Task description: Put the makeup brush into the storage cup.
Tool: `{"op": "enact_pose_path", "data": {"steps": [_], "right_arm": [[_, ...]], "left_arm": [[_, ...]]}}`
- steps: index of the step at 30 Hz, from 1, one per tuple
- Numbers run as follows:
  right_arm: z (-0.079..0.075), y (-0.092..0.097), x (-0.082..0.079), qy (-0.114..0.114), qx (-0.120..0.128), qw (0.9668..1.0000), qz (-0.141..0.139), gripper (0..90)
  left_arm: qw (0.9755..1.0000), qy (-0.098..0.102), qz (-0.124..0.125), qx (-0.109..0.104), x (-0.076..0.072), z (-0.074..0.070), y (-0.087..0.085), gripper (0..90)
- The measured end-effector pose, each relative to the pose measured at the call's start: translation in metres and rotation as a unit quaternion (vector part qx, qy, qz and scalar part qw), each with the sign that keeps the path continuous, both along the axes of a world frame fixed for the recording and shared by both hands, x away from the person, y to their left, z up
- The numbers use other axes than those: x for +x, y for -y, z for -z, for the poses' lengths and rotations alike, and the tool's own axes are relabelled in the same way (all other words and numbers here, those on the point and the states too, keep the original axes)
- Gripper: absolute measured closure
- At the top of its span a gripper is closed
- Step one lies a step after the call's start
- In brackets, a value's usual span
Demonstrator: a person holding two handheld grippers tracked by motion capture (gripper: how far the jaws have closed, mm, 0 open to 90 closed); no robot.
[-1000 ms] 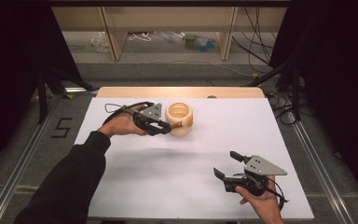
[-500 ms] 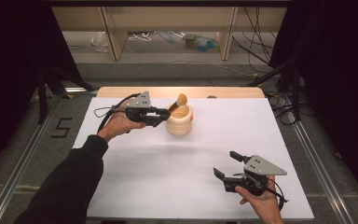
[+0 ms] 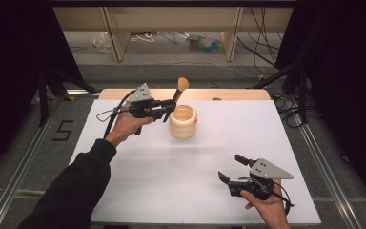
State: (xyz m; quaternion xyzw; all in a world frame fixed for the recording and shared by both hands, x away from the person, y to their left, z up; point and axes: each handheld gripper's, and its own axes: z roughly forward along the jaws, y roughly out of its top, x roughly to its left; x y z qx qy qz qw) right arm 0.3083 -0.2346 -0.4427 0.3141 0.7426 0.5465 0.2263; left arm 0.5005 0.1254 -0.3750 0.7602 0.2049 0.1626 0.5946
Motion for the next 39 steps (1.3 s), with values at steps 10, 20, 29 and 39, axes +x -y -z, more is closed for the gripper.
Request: {"op": "enact_pose_path", "data": {"steps": [10,20,29,39], "right_arm": [[0.0,0.0,0.0,-0.001,-0.003,1.0,0.003,17.5],[0.0,0.0,0.0,-0.001,-0.002,1.0,0.0,17.5],[0.0,-0.001,-0.001,-0.009,0.007,0.9999,-0.005,17.3],[0.0,-0.001,-0.001,-0.009,0.009,0.9999,-0.006,17.3]], "left_arm": [[0.9988,0.006,-0.043,-0.021,0.004,-0.006,0.005,74.4],[0.9977,0.017,-0.052,-0.04,0.01,-0.009,0.019,74.4],[0.9968,0.025,-0.057,-0.051,0.014,-0.006,0.031,74.3],[0.996,0.026,-0.064,-0.057,0.019,-0.003,0.041,74.4]]}}
